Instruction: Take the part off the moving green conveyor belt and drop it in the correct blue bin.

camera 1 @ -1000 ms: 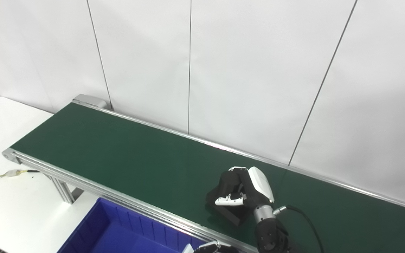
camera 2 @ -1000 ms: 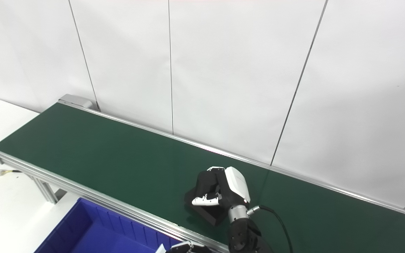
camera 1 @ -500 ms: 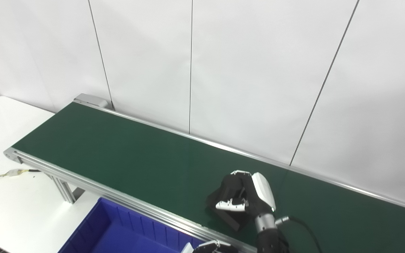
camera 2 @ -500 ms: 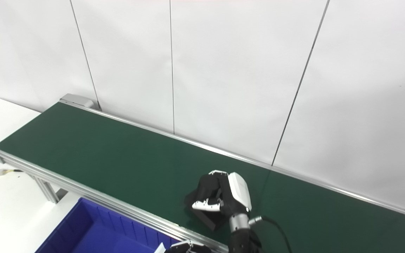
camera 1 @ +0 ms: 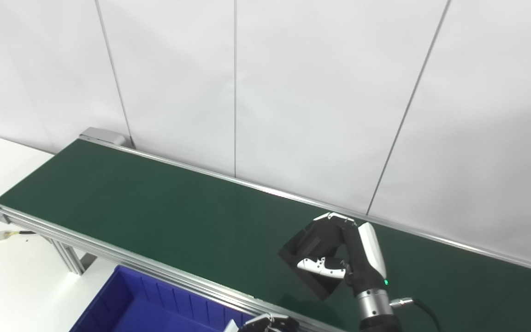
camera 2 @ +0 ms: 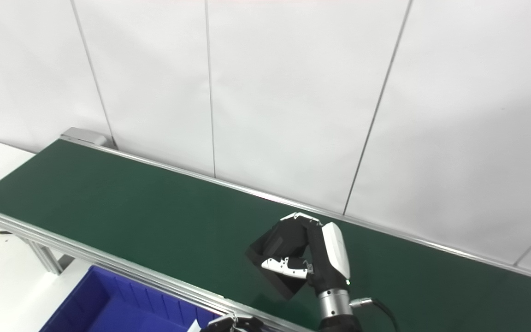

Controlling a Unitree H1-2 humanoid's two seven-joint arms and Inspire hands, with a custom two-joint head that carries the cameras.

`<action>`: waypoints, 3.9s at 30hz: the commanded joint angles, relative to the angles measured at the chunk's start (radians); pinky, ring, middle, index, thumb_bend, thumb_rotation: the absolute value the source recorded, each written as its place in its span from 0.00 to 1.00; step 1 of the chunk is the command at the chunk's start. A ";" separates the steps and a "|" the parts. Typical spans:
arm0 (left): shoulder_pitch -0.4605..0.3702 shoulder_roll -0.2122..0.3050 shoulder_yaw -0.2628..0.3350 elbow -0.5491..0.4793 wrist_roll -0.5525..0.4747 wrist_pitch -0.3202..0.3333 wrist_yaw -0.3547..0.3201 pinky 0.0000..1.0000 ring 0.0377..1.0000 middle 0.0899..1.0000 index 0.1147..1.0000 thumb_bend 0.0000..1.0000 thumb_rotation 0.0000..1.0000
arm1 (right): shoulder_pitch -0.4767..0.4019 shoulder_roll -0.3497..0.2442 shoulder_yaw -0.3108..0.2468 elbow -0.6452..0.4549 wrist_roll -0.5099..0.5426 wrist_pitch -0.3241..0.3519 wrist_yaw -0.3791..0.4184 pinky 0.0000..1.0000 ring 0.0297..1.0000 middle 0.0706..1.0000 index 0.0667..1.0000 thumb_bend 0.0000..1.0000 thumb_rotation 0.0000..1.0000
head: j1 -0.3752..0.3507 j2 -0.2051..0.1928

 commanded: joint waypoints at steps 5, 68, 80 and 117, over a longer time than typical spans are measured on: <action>0.011 0.013 0.022 -0.056 0.002 -0.038 -0.009 0.47 0.57 0.64 0.68 0.89 0.37 | 0.041 -0.023 -0.029 -0.192 0.013 0.056 0.063 0.23 0.26 0.43 0.45 0.52 0.00 | -0.083 0.043; 0.194 -0.163 0.586 -0.285 -0.207 -0.038 -0.735 0.49 0.58 0.66 0.70 0.85 0.35 | 0.377 -0.460 0.022 -0.454 -0.335 0.252 0.511 0.37 0.43 0.41 0.49 0.52 0.00 | -0.328 0.316; 0.201 -0.182 0.633 -0.290 -0.234 -0.038 -0.798 0.49 0.59 0.66 0.70 0.85 0.32 | 0.379 -0.444 0.070 -0.529 -0.738 0.328 0.649 0.89 0.82 0.80 0.78 0.71 0.34 | -0.336 0.323; 0.123 -0.144 0.608 -0.225 -0.228 -0.029 -0.840 0.60 0.71 0.75 0.76 0.82 0.29 | 0.663 -0.113 -0.102 -0.496 0.015 0.099 0.190 0.83 0.86 0.89 0.99 0.86 0.57 | -0.282 0.251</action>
